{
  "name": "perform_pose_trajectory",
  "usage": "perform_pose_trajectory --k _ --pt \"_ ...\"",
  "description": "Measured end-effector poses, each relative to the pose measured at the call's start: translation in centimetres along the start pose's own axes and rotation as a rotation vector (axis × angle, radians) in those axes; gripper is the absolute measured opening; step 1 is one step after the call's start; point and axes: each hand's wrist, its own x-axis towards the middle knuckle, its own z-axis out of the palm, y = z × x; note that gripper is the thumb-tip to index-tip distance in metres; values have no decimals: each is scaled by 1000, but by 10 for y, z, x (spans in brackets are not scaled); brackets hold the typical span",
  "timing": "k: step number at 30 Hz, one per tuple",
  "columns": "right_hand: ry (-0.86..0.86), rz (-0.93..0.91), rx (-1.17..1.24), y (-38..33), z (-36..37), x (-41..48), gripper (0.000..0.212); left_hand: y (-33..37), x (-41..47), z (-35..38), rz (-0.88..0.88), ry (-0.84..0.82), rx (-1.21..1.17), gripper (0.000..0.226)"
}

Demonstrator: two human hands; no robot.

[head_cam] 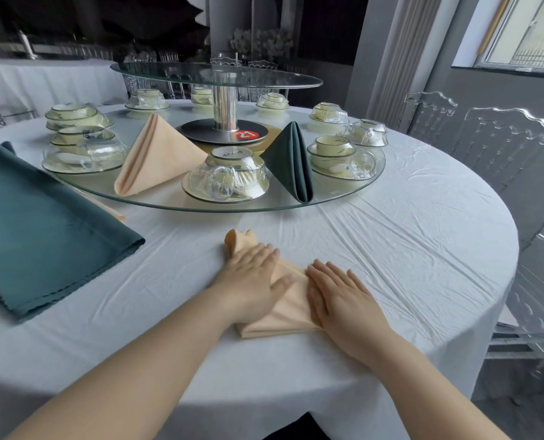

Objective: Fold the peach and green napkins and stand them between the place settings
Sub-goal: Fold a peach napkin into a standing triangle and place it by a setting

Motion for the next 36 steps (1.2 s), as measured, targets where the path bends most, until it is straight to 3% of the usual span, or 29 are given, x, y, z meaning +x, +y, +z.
perform_pose_trajectory --k 4,7,10,13,16,19,22,26,29,32,36 --pt "-20 15 7 0 -1 0 135 -40 12 -6 -180 12 -42 57" --pt "-32 6 12 -1 -2 1 133 -50 17 -5 -223 61 -66 55" --pt "10 -6 87 -3 -4 -2 105 -57 18 -2 -238 267 -213 49" --pt "162 3 285 -2 -5 -4 81 -65 14 -4 -236 515 -386 40" --pt "406 -45 385 2 -5 -7 55 -69 0 -9 -17 746 -433 29" --pt "514 -265 338 0 -8 -12 33 -66 -29 -13 418 626 -380 36" --pt "392 -510 235 -14 -11 -15 31 -67 -44 -1 562 458 -225 42" --pt "217 -536 74 -29 -10 -10 33 -69 -43 5 470 273 -291 73" --pt "183 -503 11 -30 -12 -2 30 -69 -37 8 424 263 -322 83" --pt "200 -512 -7 -31 -15 7 26 -65 -33 6 412 314 -346 72" --pt "190 -414 70 -34 -34 19 28 -61 -24 3 477 467 -294 33"
